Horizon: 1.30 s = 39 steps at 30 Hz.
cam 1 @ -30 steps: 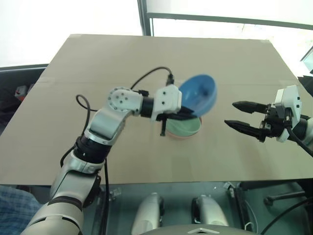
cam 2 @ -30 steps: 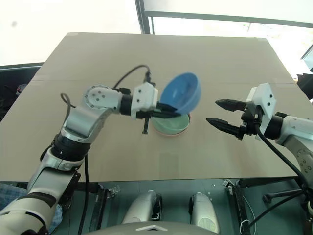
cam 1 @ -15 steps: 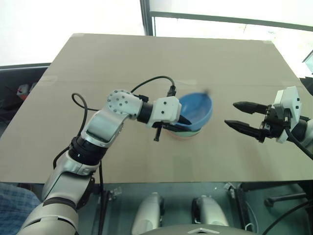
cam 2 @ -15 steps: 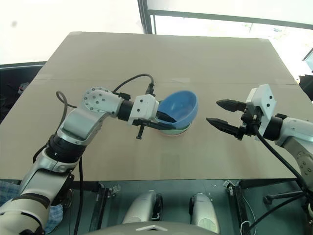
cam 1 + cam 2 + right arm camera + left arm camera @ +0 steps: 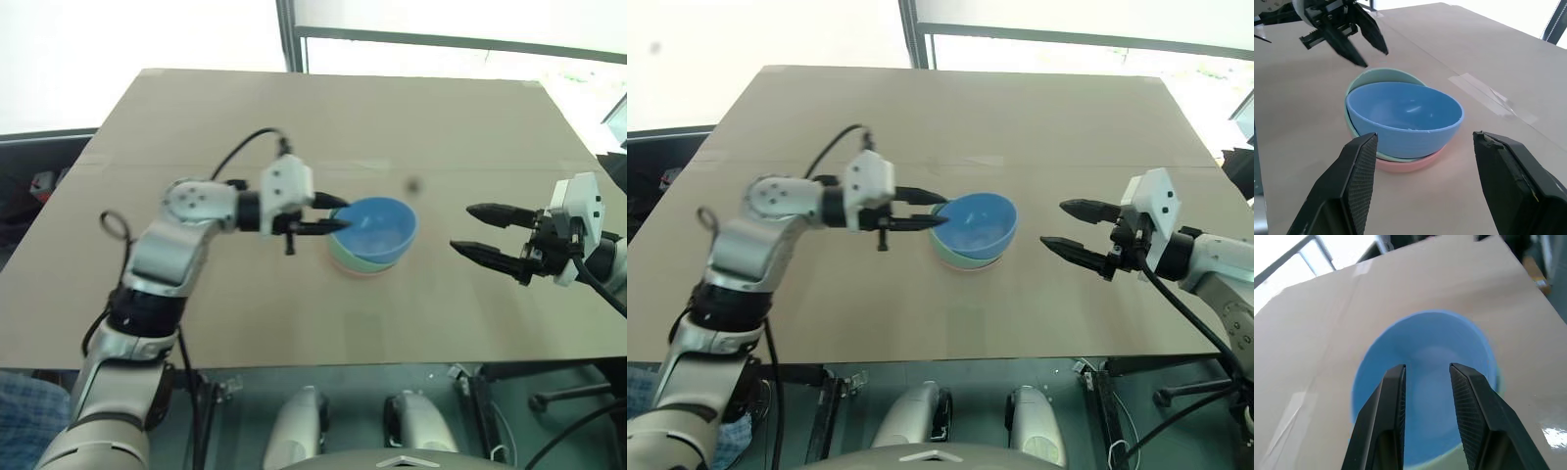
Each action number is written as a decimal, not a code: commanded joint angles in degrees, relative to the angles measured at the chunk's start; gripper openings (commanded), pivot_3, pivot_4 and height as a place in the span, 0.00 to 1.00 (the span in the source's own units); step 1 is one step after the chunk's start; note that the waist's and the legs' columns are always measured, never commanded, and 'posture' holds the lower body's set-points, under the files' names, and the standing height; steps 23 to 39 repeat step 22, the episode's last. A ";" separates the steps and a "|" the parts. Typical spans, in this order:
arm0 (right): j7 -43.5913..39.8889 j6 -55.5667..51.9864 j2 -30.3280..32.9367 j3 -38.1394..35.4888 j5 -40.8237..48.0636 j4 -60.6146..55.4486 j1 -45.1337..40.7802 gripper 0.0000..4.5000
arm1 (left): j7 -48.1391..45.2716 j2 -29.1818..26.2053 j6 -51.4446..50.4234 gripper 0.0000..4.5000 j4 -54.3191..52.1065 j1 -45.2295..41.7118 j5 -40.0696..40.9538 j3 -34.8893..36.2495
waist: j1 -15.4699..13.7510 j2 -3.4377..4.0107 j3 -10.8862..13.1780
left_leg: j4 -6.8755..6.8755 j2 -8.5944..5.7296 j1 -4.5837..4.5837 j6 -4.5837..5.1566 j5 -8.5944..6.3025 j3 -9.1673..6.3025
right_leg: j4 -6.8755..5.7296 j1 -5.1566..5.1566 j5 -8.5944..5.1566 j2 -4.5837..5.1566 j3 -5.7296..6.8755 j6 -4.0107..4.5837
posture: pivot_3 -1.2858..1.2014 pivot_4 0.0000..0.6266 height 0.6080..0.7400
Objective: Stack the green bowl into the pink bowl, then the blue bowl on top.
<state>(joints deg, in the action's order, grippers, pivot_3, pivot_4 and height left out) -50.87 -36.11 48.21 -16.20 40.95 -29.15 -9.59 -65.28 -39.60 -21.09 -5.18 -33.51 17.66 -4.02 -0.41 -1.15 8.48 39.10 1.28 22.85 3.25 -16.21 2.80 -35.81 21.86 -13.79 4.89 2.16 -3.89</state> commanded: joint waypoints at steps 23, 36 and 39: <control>-8.61 9.75 1.98 -1.07 -6.43 14.18 3.23 0.73 | 18.89 0.21 -13.90 0.33 -20.47 25.73 19.60 24.03 | -0.48 0.01 0.00 | 0.04 -0.04 -0.12 -0.04 0.01 -0.07 | 0.02 -0.15 0.00 0.12 0.03 0.02 | 0.52 0.24 1.00; -8.61 9.75 1.98 -1.07 -6.43 14.18 3.23 0.73 | 18.89 0.21 -13.90 0.33 -20.47 25.73 19.60 24.03 | -0.48 0.01 0.00 | 0.04 -0.04 -0.12 -0.04 0.01 -0.07 | 0.02 -0.15 0.00 0.12 0.03 0.02 | 0.52 0.24 1.00; -8.61 9.75 1.98 -1.07 -6.43 14.18 3.23 0.73 | 18.89 0.21 -13.90 0.33 -20.47 25.73 19.60 24.03 | -0.48 0.01 0.00 | 0.04 -0.04 -0.12 -0.04 0.01 -0.07 | 0.02 -0.15 0.00 0.12 0.03 0.02 | 0.52 0.24 1.00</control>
